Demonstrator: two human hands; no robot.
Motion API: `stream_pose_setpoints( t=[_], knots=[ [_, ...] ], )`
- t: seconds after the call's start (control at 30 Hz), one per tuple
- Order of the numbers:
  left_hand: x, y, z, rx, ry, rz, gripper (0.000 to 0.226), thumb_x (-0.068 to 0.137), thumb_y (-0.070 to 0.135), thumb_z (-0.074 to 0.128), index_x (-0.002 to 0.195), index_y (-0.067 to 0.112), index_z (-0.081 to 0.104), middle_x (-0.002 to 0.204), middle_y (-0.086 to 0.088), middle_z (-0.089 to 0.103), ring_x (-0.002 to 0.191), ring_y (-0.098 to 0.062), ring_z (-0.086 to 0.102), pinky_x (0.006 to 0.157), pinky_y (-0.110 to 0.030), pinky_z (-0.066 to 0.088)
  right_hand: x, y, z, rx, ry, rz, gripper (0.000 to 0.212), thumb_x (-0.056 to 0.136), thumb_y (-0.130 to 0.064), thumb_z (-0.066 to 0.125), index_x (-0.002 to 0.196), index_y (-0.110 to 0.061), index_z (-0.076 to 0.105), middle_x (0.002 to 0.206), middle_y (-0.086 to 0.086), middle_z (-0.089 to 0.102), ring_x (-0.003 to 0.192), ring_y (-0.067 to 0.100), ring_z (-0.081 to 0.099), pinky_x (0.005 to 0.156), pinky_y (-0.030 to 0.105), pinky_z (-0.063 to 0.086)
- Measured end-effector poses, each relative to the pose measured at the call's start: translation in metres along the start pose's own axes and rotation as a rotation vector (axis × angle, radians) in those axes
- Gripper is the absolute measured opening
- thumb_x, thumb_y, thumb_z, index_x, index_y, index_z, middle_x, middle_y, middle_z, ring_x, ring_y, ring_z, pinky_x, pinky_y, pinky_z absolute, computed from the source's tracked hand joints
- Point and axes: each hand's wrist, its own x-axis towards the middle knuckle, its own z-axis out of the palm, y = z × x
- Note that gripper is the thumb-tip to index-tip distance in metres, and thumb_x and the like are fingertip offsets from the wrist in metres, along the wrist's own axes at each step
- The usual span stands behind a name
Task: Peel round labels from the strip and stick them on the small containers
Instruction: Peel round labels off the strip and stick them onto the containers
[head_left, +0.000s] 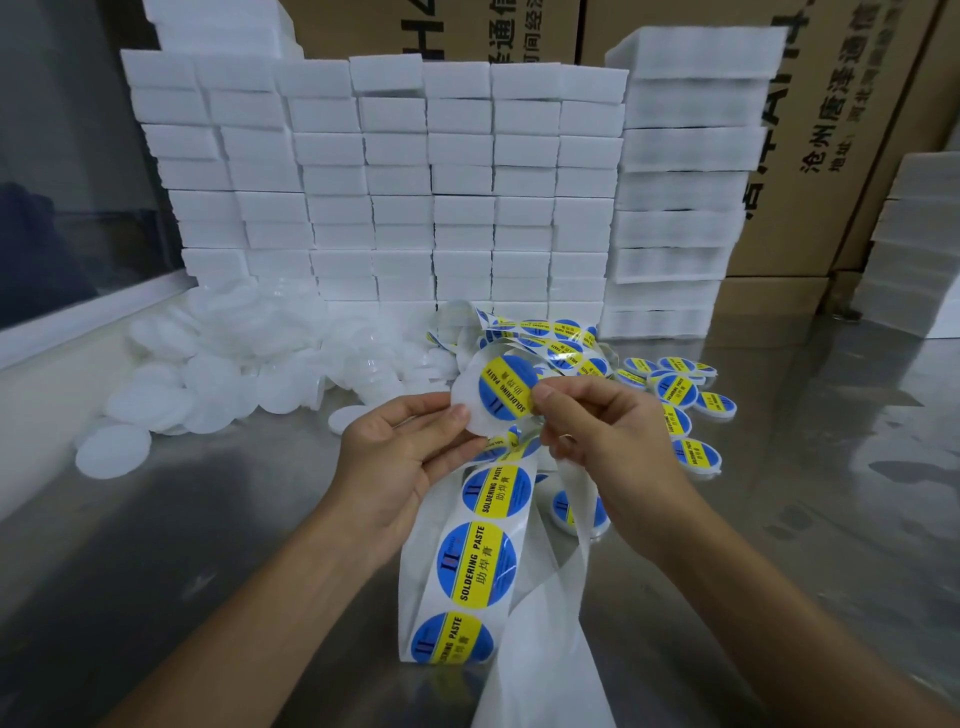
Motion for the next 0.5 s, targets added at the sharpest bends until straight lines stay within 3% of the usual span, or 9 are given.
stream_pose_setpoints(
  t=[0.5],
  knots=[
    [-0.0033,0.0024,0.0028,0.028,-0.039,-0.014,0.040,0.059,0.010,0.075,0.095,-0.003,0.063,0.090,-0.020,0.074,0.083,-0.030,0.074,0.063,-0.028,0.058,-0.0015,0.0025,0.0005,-0.082,-0.019,-0.026,0.004,0.084,-0.015,0.074,0.082,-0.017,0.076,0.071,0.000,0.074,0.055,0.007,0.062,0.054,0.018,0.050]
  ],
)
